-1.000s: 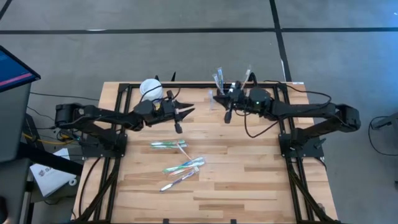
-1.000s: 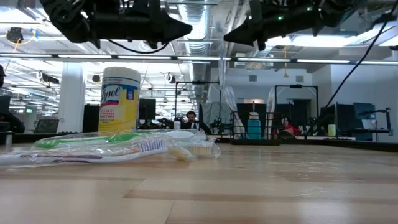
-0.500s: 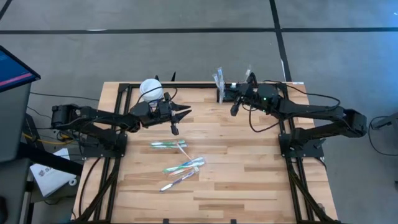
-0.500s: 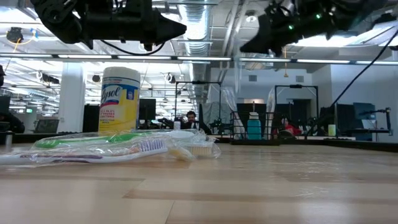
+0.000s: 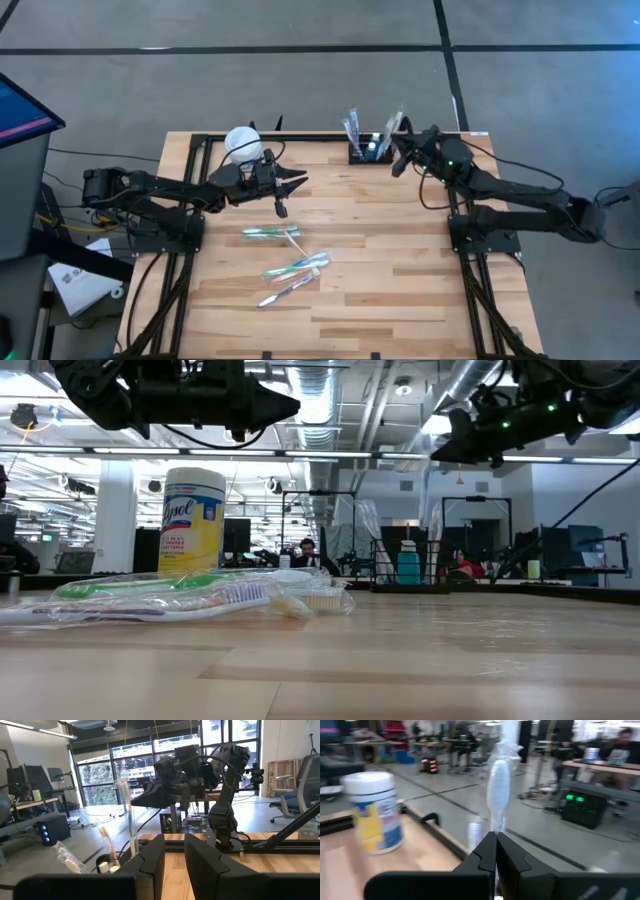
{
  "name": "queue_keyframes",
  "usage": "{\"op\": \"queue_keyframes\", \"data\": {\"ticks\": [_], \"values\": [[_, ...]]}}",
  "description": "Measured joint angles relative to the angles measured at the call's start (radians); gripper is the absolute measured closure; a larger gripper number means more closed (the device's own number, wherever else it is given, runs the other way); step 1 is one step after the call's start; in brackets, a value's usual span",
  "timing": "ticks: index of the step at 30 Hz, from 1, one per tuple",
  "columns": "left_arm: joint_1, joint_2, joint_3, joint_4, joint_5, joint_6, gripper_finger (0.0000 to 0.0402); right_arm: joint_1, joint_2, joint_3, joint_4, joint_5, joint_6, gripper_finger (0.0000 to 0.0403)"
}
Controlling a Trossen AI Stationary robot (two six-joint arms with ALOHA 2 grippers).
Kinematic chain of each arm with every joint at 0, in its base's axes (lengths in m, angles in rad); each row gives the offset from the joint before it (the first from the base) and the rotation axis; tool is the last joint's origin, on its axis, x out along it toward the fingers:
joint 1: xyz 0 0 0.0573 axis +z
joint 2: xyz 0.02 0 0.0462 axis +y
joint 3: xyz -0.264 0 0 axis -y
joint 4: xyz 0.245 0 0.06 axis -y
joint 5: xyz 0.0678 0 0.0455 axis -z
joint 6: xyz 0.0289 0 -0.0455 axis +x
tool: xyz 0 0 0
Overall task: Pick & Place toothbrushing station
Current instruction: Put the blue toothbrush into the black mesh organizer
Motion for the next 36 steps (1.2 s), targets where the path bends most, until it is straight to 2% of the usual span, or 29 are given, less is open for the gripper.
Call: {"op": "queue_keyframes", "data": {"ticks": [6,18,29,36], "values": [[0.000,0.000,0.000,-0.003,0.000,0.000,0.0335,-0.058,-0.028,-0.042,0.003,0.028,0.000,0.0403],[0.000,0.001,0.000,-0.011,0.000,-0.001,0.0335,-0.147,0.002,-0.042,0.035,0.034,-0.008,0.0403],[-0.001,0.001,0.000,-0.017,0.000,-0.001,0.0335,-0.177,0.157,-0.042,0.142,0.032,0.010,0.0403],[-0.001,0.001,0.000,-0.048,0.000,-0.005,0.0335,-0.173,0.225,-0.042,0.145,0.029,0.020,0.0403]]}}
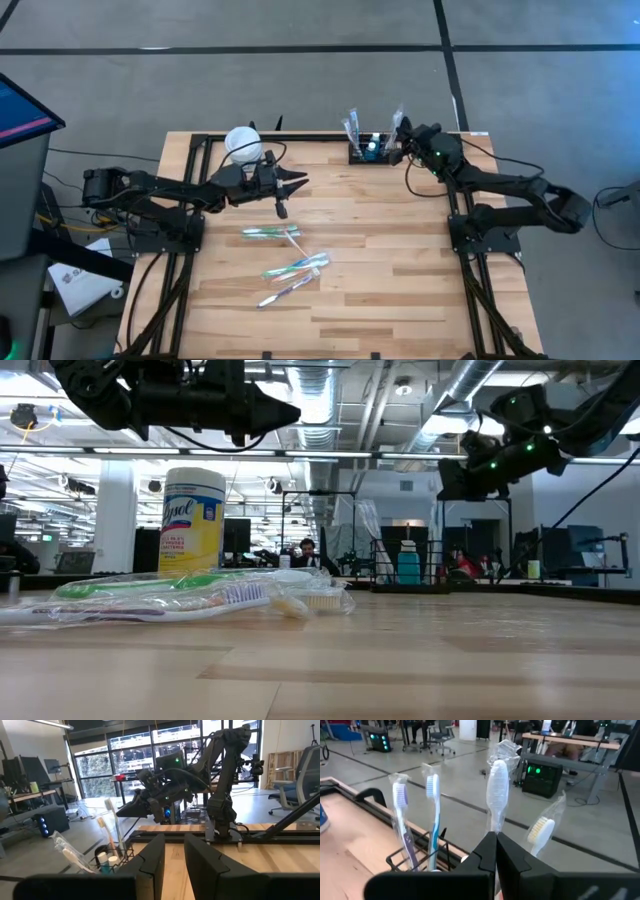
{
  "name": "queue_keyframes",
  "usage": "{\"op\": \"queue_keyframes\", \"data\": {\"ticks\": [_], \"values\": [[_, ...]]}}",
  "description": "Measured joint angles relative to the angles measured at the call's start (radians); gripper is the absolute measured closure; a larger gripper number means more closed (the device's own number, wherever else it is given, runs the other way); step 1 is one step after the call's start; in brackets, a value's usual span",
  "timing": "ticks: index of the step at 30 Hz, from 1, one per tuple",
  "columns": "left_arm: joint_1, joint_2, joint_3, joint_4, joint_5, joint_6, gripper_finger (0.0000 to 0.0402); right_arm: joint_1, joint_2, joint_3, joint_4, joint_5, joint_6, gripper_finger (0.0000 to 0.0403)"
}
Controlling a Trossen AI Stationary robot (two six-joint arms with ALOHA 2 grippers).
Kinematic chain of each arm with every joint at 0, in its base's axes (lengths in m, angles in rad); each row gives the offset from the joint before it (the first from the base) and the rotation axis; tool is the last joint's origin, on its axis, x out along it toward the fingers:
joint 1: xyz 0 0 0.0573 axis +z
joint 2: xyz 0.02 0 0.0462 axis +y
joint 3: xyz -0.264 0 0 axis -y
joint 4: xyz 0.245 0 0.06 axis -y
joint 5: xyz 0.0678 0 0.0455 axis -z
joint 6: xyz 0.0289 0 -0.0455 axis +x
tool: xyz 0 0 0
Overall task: Pick & Place toothbrushing station
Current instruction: Put the blue toothbrush into the black mesh organizer
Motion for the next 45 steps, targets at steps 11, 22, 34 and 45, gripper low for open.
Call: {"op": "queue_keyframes", "data": {"ticks": [11,22,34,45], "values": [[0.000,0.000,0.000,-0.005,0.000,-0.020,0.0335,-0.001,0.074,0.000,0.018,0.000,0.033,0.0403],[0.000,0.000,0.000,-0.013,0.000,-0.021,0.0335,0.000,0.134,0.000,0.028,0.000,0.051,0.0403],[0.000,0.000,0.000,-0.030,0.000,-0.021,0.0335,0.011,0.139,0.000,0.028,0.000,0.049,0.0402],[0.000,0.000,0.000,-0.038,0.000,-0.021,0.0335,0.012,0.139,0.000,0.027,0.003,0.024,0.0327]]}}
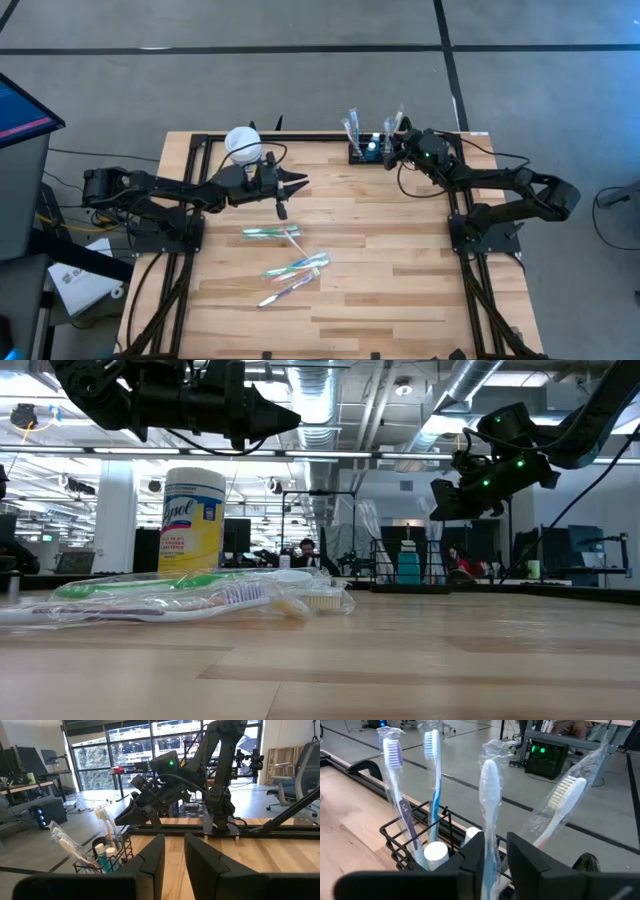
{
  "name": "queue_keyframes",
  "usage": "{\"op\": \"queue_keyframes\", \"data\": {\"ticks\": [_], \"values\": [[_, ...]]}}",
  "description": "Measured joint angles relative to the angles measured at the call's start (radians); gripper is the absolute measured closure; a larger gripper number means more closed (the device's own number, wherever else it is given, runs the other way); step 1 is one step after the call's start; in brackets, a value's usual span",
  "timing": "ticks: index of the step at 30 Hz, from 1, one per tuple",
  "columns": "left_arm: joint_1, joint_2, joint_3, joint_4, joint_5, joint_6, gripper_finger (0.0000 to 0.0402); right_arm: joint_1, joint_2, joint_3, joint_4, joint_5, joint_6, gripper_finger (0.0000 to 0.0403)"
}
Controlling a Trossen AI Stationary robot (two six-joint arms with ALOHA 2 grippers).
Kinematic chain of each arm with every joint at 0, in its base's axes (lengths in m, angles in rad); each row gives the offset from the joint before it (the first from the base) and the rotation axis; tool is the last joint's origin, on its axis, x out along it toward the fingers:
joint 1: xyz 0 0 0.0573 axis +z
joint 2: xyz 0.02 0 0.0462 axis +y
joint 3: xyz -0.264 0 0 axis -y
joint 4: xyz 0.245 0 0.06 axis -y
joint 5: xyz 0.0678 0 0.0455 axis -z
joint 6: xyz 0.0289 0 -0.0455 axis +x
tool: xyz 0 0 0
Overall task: Pick & Place toothbrushing station
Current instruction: Put the blue toothbrush into the black mesh organizer, then put the green toothbrush into the black mesh organizer
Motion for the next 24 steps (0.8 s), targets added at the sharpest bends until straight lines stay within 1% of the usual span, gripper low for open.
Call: {"op": "queue_keyframes", "data": {"ticks": [3,6,13,18,24], "values": [[0.000,0.000,0.000,-0.021,0.000,0.000,0.0335,0.000,-0.009,0.000,0.000,0.000,-0.001,0.0310],[-0.002,0.000,0.000,-0.049,0.000,0.000,0.0335,0.005,-0.041,0.000,-0.002,0.000,0.000,0.0301],[-0.003,0.000,0.000,-0.118,0.000,-0.030,0.0335,0.062,-0.161,0.000,-0.061,0.000,0.000,0.0301],[-0.003,0.000,0.000,-0.214,0.077,-0.028,0.0335,0.127,-0.230,0.000,-0.089,0.000,0.000,0.0300],[-0.003,0.000,0.000,-0.374,0.138,-0.049,0.0335,0.208,-0.249,0.000,-0.088,-0.001,0.000,0.0300]]}}
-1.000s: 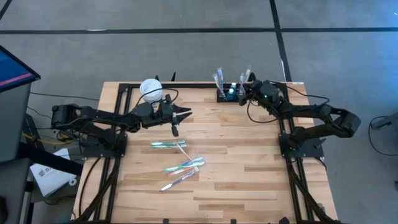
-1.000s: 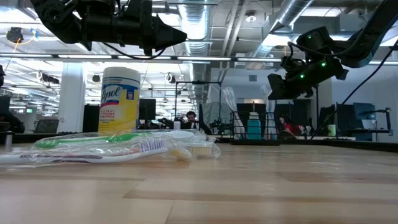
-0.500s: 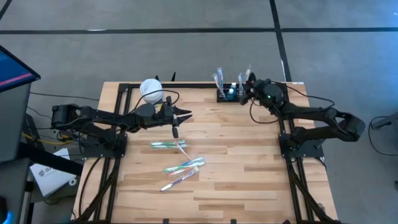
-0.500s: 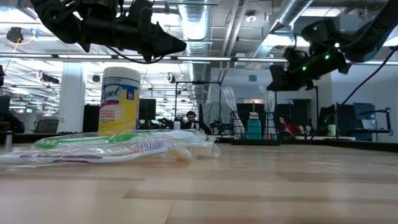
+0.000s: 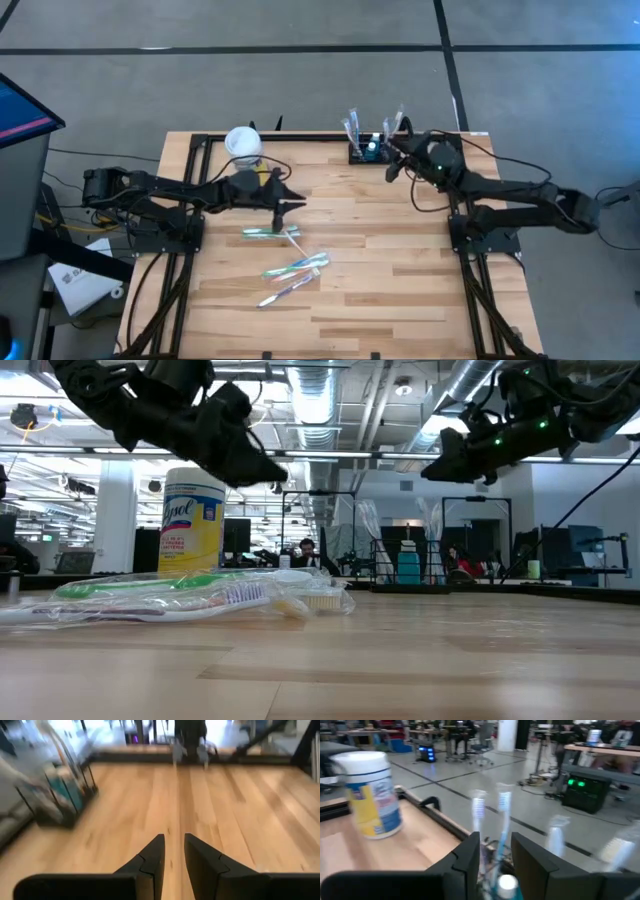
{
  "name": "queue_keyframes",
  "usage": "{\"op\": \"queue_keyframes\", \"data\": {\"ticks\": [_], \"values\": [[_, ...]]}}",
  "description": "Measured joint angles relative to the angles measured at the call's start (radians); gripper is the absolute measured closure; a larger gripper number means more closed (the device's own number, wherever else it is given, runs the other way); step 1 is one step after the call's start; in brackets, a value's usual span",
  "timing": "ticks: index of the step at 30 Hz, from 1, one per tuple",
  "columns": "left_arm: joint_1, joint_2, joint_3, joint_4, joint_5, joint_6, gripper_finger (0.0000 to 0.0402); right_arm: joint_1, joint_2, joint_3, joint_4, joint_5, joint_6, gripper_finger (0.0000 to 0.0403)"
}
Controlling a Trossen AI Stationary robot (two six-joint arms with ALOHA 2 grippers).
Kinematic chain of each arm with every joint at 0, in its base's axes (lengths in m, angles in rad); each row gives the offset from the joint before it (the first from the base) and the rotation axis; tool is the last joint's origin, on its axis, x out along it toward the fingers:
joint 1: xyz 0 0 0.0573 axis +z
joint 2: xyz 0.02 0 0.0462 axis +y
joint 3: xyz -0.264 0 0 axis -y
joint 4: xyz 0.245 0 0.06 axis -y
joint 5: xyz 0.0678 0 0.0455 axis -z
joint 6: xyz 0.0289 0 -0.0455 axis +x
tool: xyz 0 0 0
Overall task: Pick & Place toothbrushing station
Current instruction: Put the green toothbrush into the black mesh organizer
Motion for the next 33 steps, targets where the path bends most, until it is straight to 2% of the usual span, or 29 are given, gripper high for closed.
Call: {"op": "queue_keyframes", "data": {"ticks": [7,14,24,33], "values": [[0.000,-0.006,0.000,-0.272,0.051,-0.010,0.0335,0.043,0.000,0.002,0.004,0.001,0.000,0.0301],[-0.041,-0.013,0.000,-0.510,0.054,-0.061,0.0335,0.048,0.001,0.002,0.004,0.001,0.000,0.0301],[-0.123,-0.013,0.000,-0.664,0.049,-0.137,0.0335,0.048,0.001,0.002,0.002,-0.002,0.009,0.0301],[-0.130,-0.013,0.000,-0.746,0.040,-0.164,0.0335,0.048,0.001,0.002,0.000,-0.002,0.012,0.0301]]}}
